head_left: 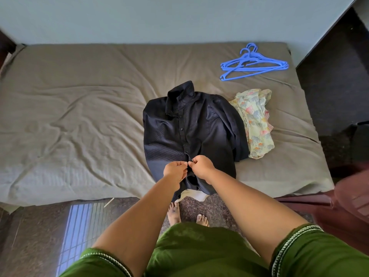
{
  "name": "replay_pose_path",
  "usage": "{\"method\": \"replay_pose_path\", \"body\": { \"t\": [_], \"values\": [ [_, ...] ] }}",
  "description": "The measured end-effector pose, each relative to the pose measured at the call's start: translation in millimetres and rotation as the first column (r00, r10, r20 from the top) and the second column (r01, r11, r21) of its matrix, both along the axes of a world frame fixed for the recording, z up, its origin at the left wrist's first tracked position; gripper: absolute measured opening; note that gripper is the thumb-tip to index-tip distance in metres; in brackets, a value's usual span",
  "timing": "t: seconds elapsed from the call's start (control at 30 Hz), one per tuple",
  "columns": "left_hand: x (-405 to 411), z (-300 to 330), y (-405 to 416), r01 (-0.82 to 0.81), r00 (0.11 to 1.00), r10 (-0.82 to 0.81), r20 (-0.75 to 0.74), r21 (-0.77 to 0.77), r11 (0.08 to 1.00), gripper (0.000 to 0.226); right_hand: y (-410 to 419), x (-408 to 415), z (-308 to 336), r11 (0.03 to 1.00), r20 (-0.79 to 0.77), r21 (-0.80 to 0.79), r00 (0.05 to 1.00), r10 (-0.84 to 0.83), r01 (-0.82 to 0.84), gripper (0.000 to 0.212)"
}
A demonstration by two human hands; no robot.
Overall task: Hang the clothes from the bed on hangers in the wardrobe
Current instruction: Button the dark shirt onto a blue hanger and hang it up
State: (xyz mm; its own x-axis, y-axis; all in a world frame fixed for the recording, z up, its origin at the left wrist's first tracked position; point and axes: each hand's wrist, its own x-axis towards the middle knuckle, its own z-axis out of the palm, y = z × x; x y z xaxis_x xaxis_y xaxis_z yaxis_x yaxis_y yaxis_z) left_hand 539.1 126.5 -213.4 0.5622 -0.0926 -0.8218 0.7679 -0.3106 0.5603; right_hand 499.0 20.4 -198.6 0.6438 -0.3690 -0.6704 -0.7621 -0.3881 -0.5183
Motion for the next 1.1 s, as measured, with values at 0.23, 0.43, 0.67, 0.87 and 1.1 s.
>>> {"method": "replay_pose_path", "body": {
  "t": [0.23,0.43,0.67,0.87,1.1],
  "values": [
    [3,-2,1,-0.093,0.995,0.092,-0.04,-0.028,0.995,0.009,-1,1,-9,0.983,0.086,0.1,0.983,-0.16,0.152,0.013],
    [8,-7,1,-0.03,0.997,0.025,0.066,0.072,0.997,0.016,-4,1,-11,0.847,0.025,0.39,0.915,-0.402,0.361,0.021],
    [15,3,-4,-0.003,0.999,-0.001,0.048,0.078,0.997,0.011,-5,-1,-10,0.75,0.01,0.484,0.854,-0.52,0.451,0.008],
    [22,8,-3,0.176,0.965,-0.219,0.144,0.26,0.949,0.024,-1,5,-18,0.897,0.06,0.281,0.927,-0.371,0.341,0.017],
    [29,3,4,0.104,0.994,-0.104,0.017,0.01,0.995,0.017,0,4,-7,0.665,-0.055,0.62,0.869,-0.492,0.416,0.015]
  ]
}}
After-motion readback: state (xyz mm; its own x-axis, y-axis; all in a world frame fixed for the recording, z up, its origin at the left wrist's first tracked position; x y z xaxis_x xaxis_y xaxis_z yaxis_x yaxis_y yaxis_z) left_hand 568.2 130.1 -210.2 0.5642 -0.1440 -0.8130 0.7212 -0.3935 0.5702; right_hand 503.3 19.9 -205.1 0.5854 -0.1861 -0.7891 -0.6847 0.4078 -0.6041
